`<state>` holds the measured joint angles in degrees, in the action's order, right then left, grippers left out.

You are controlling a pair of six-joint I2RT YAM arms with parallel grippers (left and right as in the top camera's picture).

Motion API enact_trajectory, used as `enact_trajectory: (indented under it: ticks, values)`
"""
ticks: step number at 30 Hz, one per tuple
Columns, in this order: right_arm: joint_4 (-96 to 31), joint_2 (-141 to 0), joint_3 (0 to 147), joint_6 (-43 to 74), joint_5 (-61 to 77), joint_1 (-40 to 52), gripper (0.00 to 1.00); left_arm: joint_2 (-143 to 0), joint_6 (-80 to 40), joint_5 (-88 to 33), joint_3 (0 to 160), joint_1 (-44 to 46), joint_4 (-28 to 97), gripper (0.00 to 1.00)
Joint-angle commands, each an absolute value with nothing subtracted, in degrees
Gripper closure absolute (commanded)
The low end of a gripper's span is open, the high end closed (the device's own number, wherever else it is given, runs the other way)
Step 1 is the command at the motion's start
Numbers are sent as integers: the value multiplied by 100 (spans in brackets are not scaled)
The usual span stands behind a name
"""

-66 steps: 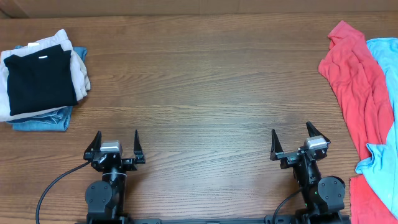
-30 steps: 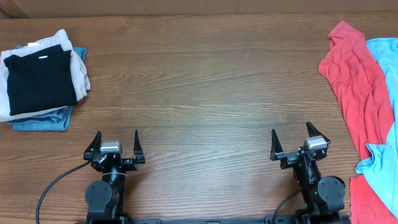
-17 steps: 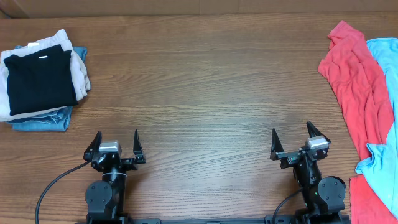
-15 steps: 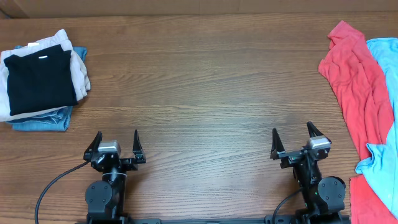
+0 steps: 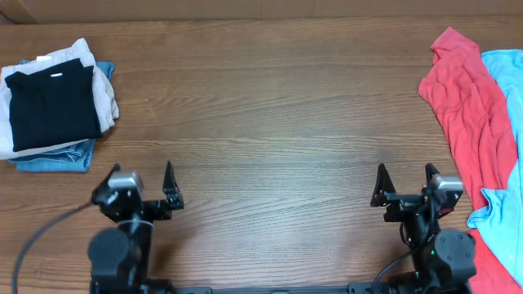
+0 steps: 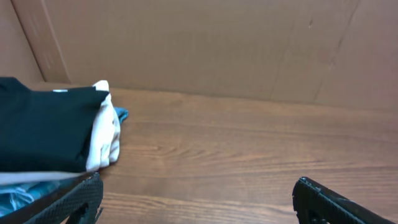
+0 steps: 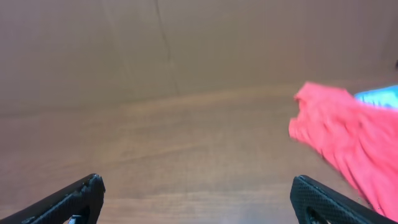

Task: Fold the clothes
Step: 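Raise both arms and reach the right gripper toward the clothes pile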

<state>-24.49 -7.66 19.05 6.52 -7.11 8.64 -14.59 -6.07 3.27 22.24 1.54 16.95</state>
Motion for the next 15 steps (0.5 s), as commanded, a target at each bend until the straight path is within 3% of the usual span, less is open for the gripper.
enact_trajectory:
  ticks: [1, 15]
  values:
    - [-2794, -1426, 2574, 1076, -834, 849, 0, -2449, -687, 296, 3087, 191, 2025, 0]
    - [-4080, -5336, 4947, 858, -840, 727, 0, -5572, -690, -287, 5889, 191, 4405, 0]
